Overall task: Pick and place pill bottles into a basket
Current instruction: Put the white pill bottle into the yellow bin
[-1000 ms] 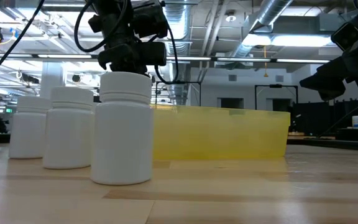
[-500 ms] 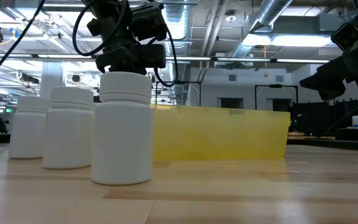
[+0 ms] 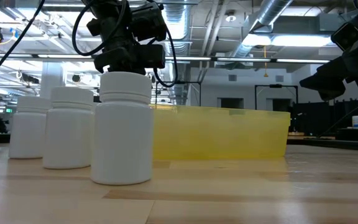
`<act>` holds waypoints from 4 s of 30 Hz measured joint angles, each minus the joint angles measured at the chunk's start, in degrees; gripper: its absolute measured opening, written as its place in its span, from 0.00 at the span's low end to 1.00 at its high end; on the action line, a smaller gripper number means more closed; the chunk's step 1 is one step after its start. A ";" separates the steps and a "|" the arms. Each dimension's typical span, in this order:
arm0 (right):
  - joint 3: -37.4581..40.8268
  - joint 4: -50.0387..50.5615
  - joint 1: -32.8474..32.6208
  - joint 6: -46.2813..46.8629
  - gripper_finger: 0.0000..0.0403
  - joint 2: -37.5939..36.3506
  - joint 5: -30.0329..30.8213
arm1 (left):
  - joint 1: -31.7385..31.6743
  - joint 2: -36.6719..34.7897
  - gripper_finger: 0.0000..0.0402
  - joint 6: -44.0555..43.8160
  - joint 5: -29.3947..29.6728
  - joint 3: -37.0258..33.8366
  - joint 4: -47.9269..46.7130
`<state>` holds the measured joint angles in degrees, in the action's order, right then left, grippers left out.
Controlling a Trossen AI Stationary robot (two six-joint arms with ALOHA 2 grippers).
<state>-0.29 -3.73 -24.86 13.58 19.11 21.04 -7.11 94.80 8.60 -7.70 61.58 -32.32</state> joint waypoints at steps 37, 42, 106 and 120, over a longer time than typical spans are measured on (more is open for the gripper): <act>0.00 0.02 -0.02 0.00 0.57 -0.02 0.00 | 0.00 -0.02 0.50 0.11 -0.57 0.02 0.35; 0.00 0.00 0.00 0.00 0.57 0.00 0.00 | 0.00 -0.02 0.50 0.09 -0.63 0.02 0.35; 0.01 0.02 -0.02 0.00 0.57 0.00 0.00 | -0.70 1.92 0.55 3.40 -3.58 0.04 2.29; 0.01 0.01 -0.01 -0.01 0.57 0.00 0.00 | -0.70 1.92 0.75 6.16 -3.65 0.02 2.42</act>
<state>-0.28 -3.72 -24.87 13.57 19.11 21.04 -7.81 96.73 14.76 -11.35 61.60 -29.90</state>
